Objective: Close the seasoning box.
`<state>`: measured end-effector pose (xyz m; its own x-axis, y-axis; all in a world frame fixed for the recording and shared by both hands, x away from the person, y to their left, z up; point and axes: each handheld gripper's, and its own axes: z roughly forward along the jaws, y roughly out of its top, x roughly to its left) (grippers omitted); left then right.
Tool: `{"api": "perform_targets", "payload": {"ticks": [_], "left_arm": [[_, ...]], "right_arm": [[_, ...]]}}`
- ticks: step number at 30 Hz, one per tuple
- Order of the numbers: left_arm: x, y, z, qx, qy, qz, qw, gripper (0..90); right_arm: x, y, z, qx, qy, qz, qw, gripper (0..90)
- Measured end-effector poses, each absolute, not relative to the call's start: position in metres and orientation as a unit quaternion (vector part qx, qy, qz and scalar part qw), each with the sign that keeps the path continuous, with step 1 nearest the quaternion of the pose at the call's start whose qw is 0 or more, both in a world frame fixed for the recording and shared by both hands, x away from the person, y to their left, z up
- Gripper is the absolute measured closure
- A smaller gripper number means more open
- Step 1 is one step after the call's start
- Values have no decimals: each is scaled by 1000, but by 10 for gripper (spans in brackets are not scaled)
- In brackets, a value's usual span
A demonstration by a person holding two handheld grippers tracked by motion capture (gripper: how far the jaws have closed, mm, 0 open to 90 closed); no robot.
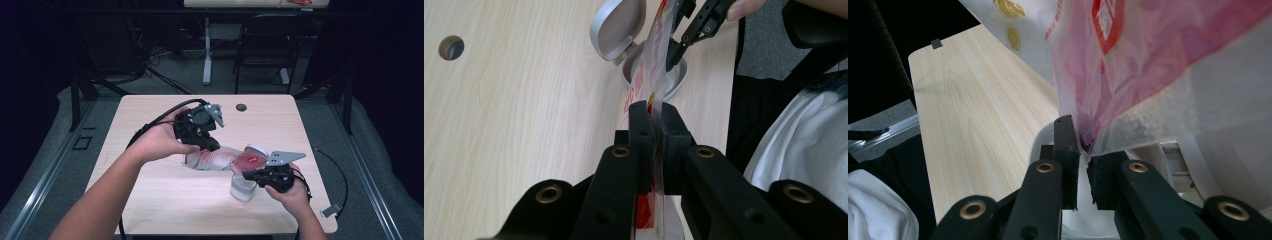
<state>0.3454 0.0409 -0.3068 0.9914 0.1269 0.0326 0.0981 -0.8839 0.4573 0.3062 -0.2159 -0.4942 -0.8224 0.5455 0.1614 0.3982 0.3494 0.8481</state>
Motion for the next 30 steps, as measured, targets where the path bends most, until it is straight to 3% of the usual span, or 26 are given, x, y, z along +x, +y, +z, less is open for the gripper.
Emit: {"api": "perform_targets", "payload": {"ticks": [30], "left_arm": [[344,38,-306,970,61,30,232,873]], "right_arm": [[307,-217,-495,290,816,494,73,842]]}}
